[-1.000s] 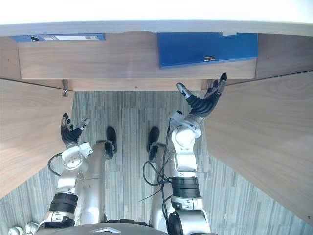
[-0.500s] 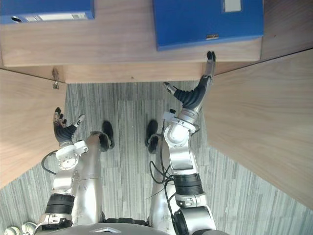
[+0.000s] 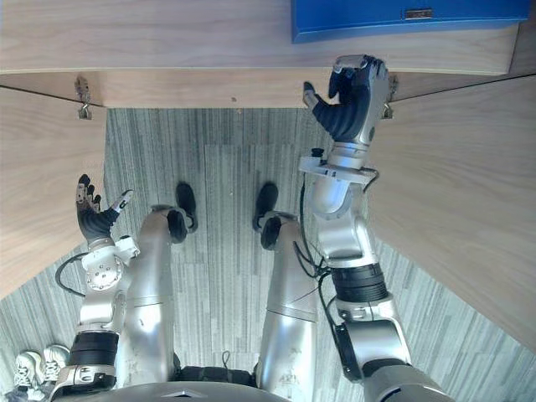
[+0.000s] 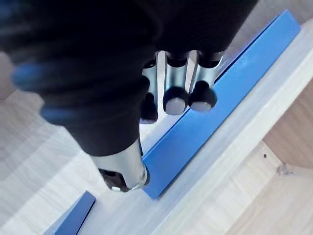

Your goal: Walk over to the cabinet, pick up the folder, carry it to the office cabinet, place the folder inside the office cabinet, then close the office cabinet door

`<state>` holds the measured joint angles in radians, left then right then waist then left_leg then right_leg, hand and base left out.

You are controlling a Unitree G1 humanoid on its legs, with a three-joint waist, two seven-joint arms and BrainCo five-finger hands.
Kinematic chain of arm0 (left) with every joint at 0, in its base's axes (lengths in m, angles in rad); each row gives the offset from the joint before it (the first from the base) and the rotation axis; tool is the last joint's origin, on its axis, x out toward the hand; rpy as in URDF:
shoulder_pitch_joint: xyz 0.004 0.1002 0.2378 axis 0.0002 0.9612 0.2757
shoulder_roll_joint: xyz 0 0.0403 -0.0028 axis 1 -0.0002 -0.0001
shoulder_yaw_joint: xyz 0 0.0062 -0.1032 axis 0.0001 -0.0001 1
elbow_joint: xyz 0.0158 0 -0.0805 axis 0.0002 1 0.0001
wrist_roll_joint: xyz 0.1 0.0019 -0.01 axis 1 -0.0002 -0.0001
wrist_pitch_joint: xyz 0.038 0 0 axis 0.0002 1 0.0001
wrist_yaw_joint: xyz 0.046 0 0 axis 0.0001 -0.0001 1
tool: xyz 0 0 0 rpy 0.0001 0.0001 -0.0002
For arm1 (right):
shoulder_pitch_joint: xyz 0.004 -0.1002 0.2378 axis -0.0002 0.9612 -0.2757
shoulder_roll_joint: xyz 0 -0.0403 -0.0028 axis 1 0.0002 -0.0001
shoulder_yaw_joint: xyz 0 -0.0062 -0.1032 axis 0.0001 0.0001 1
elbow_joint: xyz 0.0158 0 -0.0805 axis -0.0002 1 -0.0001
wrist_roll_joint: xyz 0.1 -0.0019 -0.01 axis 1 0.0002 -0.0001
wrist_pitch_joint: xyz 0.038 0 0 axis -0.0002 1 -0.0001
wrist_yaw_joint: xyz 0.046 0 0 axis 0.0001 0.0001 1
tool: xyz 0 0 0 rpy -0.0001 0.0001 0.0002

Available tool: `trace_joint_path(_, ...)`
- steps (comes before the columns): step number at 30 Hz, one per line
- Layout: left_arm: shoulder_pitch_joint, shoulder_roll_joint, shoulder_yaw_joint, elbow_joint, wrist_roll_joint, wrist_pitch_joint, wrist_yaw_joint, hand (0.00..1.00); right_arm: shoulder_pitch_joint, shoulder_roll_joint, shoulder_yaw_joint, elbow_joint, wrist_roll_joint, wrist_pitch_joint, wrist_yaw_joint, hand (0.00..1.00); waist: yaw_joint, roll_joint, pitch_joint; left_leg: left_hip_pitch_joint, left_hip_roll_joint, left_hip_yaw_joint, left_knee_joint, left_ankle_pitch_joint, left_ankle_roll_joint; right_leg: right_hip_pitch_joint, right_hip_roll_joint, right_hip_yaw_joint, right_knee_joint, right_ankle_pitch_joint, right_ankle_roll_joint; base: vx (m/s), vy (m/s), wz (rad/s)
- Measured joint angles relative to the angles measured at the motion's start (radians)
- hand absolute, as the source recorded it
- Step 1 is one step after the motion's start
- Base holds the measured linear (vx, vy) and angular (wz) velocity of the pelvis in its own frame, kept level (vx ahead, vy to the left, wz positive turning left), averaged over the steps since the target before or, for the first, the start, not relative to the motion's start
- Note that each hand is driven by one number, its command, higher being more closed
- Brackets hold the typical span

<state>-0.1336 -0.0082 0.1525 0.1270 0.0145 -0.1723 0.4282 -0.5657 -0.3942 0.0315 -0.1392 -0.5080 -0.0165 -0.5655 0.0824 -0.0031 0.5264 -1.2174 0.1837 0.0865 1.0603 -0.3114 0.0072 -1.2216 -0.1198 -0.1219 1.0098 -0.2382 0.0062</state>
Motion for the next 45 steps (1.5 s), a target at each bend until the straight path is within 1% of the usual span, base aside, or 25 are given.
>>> trace_joint_path(4,0.011,0.009,0.004,0.0,-0.001,-0.004,0.0,0.0,-0.019,-0.045,-0.008,0.014,0.006,-0.001,0.002,1.0,0.005,0.0,0.0,-0.015,-0.002,0.0,0.0,0.003,0.001,-0.015,-0.004,-0.001,0.004,0.0,-0.001,-0.07,-0.011,0.02)
trace_joint_path(10,0.011,0.02,0.004,0.0,-0.001,-0.006,0.0,0.0,-0.031,-0.081,-0.045,0.054,0.014,-0.001,0.018,1.0,0.007,0.0,0.0,-0.026,-0.007,-0.003,-0.004,0.009,0.0,-0.027,-0.009,-0.005,0.008,-0.002,-0.004,-0.04,-0.003,0.05)
trace_joint_path(13,0.011,0.024,0.004,0.0,-0.001,-0.01,-0.006,0.0,-0.05,-0.137,-0.045,0.09,0.033,-0.002,0.021,1.0,0.006,0.0,0.0,-0.025,-0.016,-0.003,-0.016,0.018,-0.001,-0.027,-0.016,-0.007,0.005,-0.001,-0.004,-0.04,0.002,0.08)
trace_joint_path(20,0.018,0.033,0.005,0.0,-0.012,-0.019,-0.007,0.0,-0.131,-0.211,-0.042,0.199,0.073,-0.006,0.044,1.0,0.019,0.0,0.0,-0.026,-0.017,-0.006,-0.035,0.031,0.0,-0.025,-0.017,-0.016,-0.013,0.003,-0.008,-0.05,0.001,0.02)
trace_joint_path(22,0.028,0.038,0.005,0.0,-0.012,-0.022,-0.007,0.0,-0.157,-0.22,-0.038,0.224,0.083,-0.007,0.06,1.0,0.02,0.0,0.0,-0.026,-0.017,-0.008,-0.037,0.031,-0.001,-0.025,-0.018,-0.019,-0.013,0.003,-0.008,-0.03,-0.004,0.03)
trace_joint_path(29,0.033,0.038,0.005,0.0,-0.013,-0.025,-0.008,0.0,-0.269,-0.243,0.024,0.306,0.118,-0.008,0.064,1.0,0.021,0.0,0.0,-0.026,-0.019,-0.009,-0.046,0.039,-0.005,-0.026,-0.02,-0.023,-0.012,0.003,-0.009,-0.03,0.001,0.02)
trace_joint_path(34,0.034,0.039,0.005,0.0,-0.033,-0.028,-0.008,0.0,-0.35,-0.243,0.037,0.393,0.143,-0.007,0.064,1.0,0.022,0.0,0.0,-0.027,-0.025,-0.011,-0.055,0.048,-0.005,-0.029,-0.026,-0.025,-0.011,0.003,-0.01,-0.05,0.0,0.05)
trace_joint_path(36,0.035,0.039,0.005,-0.003,-0.033,-0.029,-0.008,0.0,-0.36,-0.244,0.039,0.398,0.149,-0.006,0.064,1.0,0.023,0.0,0.0,-0.029,-0.026,-0.012,-0.055,0.049,-0.005,-0.03,-0.026,-0.026,-0.011,0.003,-0.011,-0.03,0.005,0.02)
trace_joint_path(38,0.053,0.039,0.005,-0.04,-0.036,-0.034,-0.011,0.0,-0.388,-0.246,0.044,0.41,0.15,-0.006,0.064,1.0,0.02,0.0,0.0,-0.041,-0.028,-0.015,-0.055,0.053,-0.005,-0.039,-0.029,-0.03,-0.01,0.004,-0.013,-0.04,0.009,0.04)
trace_joint_path(41,0.054,0.046,0.005,-0.042,-0.037,-0.041,-0.017,0.0,-0.433,-0.249,0.045,0.466,0.158,-0.006,0.064,1.0,0.023,0.0,0.0,-0.044,-0.034,-0.015,-0.064,0.062,-0.007,-0.045,-0.035,-0.03,-0.01,0.005,-0.014,-0.04,0.008,0.08)
trace_joint_path(43,0.054,0.047,0.005,-0.042,-0.05,-0.046,-0.018,0.0,-0.446,-0.266,0.046,0.476,0.166,-0.006,0.064,1.0,0.027,0.0,0.0,-0.045,-0.035,-0.015,-0.067,0.064,-0.009,-0.046,-0.036,-0.031,-0.01,0.005,-0.014,-0.04,0.004,0.05)
trace_joint_path(45,0.063,0.048,0.005,-0.043,-0.052,-0.047,-0.018,0.0,-0.466,-0.3,0.064,0.486,0.17,-0.006,0.064,1.0,0.027,0.001,-0.001,-0.052,-0.037,-0.017,-0.069,0.068,-0.008,-0.053,-0.038,-0.032,-0.009,0.006,-0.015,-0.04,0.006,0.03)
